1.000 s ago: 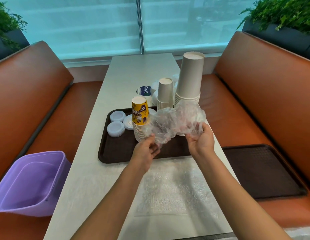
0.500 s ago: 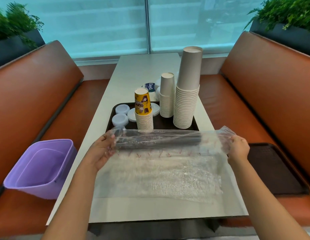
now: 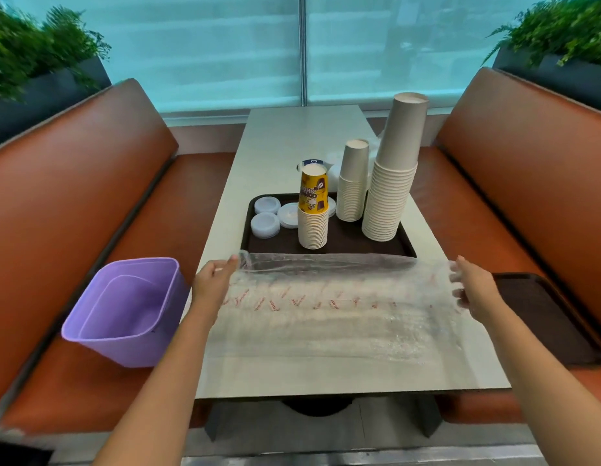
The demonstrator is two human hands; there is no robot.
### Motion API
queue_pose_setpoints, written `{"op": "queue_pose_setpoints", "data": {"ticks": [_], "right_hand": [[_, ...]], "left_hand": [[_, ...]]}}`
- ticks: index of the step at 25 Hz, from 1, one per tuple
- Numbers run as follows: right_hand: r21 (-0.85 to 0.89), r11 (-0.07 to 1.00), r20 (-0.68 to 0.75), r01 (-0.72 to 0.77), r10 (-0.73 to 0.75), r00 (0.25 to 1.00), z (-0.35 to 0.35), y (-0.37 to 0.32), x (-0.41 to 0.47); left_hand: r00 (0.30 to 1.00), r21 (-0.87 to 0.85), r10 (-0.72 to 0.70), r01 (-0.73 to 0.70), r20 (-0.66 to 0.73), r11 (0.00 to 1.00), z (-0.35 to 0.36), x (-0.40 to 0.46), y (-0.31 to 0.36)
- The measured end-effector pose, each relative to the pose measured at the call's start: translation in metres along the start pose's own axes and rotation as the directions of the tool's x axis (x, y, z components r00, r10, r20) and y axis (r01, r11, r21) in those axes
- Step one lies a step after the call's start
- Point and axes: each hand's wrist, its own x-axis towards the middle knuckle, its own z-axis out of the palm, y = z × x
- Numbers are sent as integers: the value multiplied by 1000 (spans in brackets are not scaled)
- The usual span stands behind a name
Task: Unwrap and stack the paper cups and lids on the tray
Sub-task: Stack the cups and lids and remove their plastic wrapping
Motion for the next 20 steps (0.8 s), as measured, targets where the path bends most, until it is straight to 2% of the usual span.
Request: {"op": "queue_pose_setpoints", "data": {"ticks": [2,3,6,9,12,14,16,17,20], "right_hand": [[-16,998,101,-57,58,993,3,5,-7],[40,996,115,-77,72,991,2,8,-10],[176,980,4,-97,97,995,1,11,-18],[192,974,-89,-119,138,986,0,14,-21],[155,982,-113,-107,125,986,-2,22,-21],[120,990,-109,-79,92,990,0,24,-27],[53,992,-73,-112,115,991,3,24,-33],[16,987,-46,-161,162,986,4,22,-37],[-106,950,68,-293,301,951,2,20,-40]], "left_hand": [[999,-32,36,-36,-17,999,-8,-2,-3],[999,-72,27,-29,-38,997,-12,-2,-3],[998,-152,-64,59,-24,987,-22,-3,-9],[996,-186,-94,94,10,978,-19,-12,-14],[991,-228,-116,129,67,965,-19,-8,-25],[964,-146,-218,241,153,959,-24,-9,-22],[946,56,-287,282,151,958,-27,-6,-20],[955,93,-269,259,121,961,-26,-3,-21],[976,13,-154,154,152,988,-18,-3,-17]]}}
